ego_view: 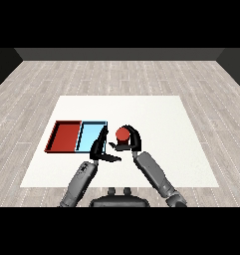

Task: Pick the red can and put it in the red box

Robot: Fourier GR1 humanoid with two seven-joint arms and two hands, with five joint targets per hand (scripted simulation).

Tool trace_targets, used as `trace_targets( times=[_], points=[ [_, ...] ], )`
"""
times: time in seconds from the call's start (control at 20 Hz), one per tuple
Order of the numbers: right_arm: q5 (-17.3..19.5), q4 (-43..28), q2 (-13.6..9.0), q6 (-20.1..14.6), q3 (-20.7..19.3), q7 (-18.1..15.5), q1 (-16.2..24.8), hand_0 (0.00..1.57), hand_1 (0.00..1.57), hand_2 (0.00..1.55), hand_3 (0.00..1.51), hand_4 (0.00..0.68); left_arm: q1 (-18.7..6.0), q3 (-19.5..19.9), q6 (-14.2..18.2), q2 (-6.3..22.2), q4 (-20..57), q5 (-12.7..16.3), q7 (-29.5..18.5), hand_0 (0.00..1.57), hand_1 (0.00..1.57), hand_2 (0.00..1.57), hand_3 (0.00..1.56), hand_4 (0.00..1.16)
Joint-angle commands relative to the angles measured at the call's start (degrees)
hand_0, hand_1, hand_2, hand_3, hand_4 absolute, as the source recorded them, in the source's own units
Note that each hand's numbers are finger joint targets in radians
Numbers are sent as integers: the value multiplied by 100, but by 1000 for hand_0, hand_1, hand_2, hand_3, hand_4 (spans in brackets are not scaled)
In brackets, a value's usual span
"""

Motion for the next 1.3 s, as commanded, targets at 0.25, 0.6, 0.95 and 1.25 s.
trace_targets(
  times=[0.25,0.6,0.95,1.25],
  points=[
    [249,-372,24,272,-260,334,27,1443,1443,1438,1389,631,-536,-187,155,-1,683,559,-50,0,0,0,0,0],
    [-89,-64,24,241,-120,28,36,1426,1426,1438,1378,630,-141,-821,521,-1,737,670,-333,0,0,0,0,0],
    [-821,95,24,-601,1044,-219,-267,1481,1481,1437,1371,621,-506,-478,147,0,995,731,-360,0,0,0,0,0],
    [-342,-389,24,-260,568,161,-167,1500,1500,1450,1375,618,1,-625,2,159,500,737,-414,0,0,0,0,0]
  ],
)
